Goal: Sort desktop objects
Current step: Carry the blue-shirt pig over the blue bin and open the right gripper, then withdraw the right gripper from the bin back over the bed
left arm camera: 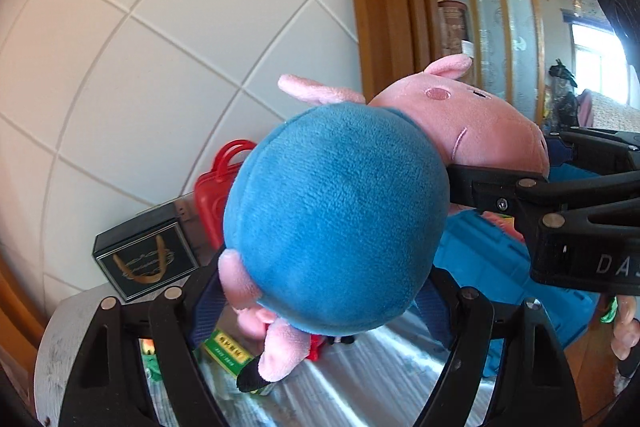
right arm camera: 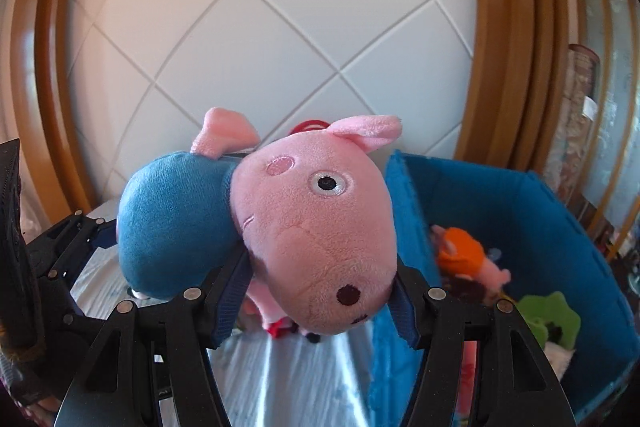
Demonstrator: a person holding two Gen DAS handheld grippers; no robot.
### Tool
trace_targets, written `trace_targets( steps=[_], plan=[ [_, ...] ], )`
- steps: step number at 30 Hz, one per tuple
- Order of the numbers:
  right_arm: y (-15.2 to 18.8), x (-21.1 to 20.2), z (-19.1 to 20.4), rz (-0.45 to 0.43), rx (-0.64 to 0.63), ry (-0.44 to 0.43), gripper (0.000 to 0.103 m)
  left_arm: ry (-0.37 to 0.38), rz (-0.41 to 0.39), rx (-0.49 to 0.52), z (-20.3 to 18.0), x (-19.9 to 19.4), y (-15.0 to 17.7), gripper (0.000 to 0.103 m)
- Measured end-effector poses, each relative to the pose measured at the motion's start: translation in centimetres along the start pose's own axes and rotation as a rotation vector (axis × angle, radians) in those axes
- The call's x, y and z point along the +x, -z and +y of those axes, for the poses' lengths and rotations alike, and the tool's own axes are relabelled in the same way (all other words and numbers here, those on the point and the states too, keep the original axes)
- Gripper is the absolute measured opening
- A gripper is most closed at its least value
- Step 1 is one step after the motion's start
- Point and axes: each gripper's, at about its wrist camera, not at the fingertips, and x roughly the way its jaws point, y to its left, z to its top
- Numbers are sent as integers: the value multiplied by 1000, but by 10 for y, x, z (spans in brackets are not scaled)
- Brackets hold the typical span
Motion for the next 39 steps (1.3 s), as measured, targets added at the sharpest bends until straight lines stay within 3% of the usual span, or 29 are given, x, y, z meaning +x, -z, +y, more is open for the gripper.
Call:
trace_targets(
  steps=[7,15,18,23,28,39],
  plan=[
    [21,-30,-96,9,93,147,62,145,1,86,-101,36,-30,82],
    [41,-45,-193,30,201,254,63,246,35,176,-179,83,-61,83],
    [47,-46,-224,32,242,283,69,249,65,203,-200,96,-68,85],
    [55,-46,-254,39,276,301,92,246,89,207,-217,102,-76,87],
    [62,-58,-253,40,301,333,103,232,103,212,-224,106,-72,87],
    [76,-68,-262,46,332,332,103,220,93,171,-207,93,-70,93]
  ],
)
